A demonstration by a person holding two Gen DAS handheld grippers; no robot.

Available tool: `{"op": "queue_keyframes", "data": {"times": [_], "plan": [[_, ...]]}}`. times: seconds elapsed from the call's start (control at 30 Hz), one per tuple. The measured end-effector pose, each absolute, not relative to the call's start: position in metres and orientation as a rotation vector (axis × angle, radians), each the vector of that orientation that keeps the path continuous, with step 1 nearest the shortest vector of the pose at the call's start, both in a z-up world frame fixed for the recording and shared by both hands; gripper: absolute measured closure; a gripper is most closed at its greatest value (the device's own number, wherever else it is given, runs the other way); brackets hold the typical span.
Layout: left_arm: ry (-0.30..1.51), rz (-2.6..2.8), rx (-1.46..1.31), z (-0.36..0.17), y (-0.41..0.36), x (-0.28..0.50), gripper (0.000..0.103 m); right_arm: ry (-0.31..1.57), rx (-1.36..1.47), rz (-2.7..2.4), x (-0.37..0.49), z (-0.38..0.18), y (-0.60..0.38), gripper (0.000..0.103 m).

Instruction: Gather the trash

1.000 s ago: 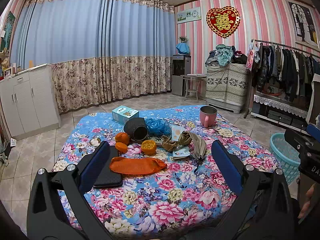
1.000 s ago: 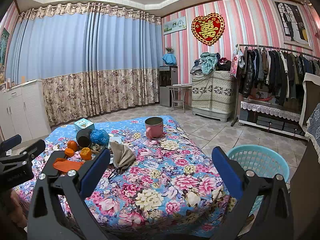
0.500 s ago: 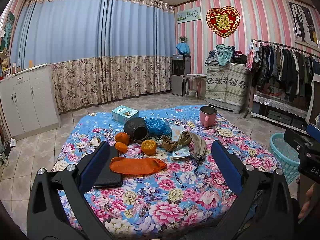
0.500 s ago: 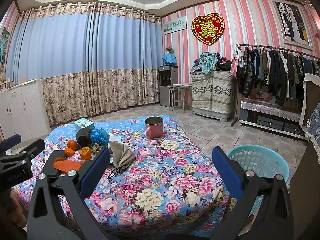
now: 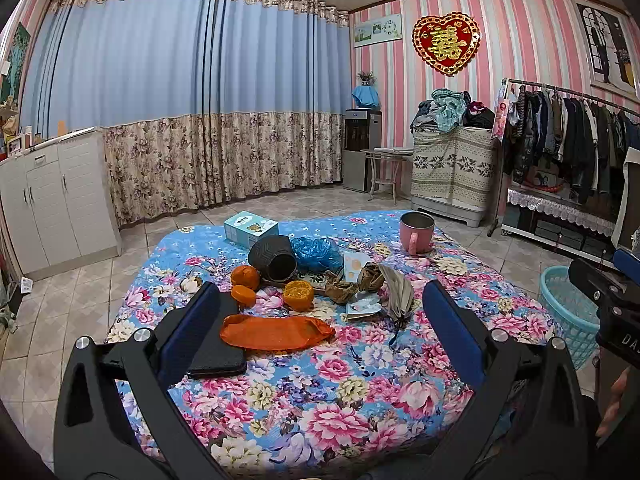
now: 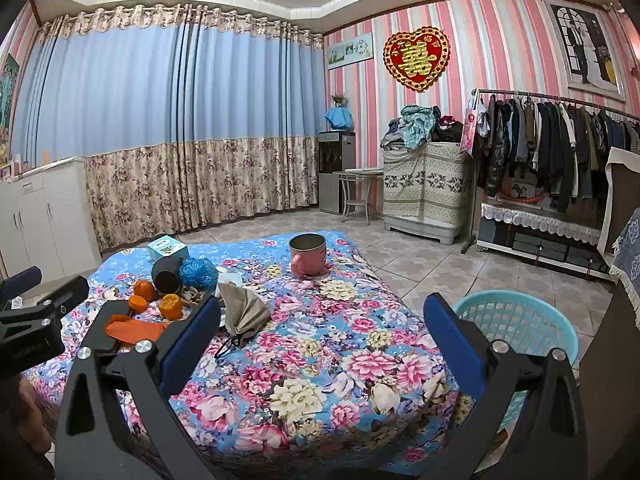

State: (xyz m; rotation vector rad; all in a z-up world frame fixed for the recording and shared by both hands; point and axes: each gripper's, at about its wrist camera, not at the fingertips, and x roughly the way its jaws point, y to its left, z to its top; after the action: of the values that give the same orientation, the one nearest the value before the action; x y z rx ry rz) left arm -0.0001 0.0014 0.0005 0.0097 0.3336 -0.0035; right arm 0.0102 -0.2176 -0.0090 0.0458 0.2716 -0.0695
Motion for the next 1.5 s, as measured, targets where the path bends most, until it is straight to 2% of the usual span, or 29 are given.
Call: {"op": "queue_keyframes", "data": {"times": [1.5], "plan": [[0.36,0.009,-0.005,-0.013,0.011,0.008,0.005,0.299,0.021,-0.058,0.018,-0.018,-0.211,0.004]]}}
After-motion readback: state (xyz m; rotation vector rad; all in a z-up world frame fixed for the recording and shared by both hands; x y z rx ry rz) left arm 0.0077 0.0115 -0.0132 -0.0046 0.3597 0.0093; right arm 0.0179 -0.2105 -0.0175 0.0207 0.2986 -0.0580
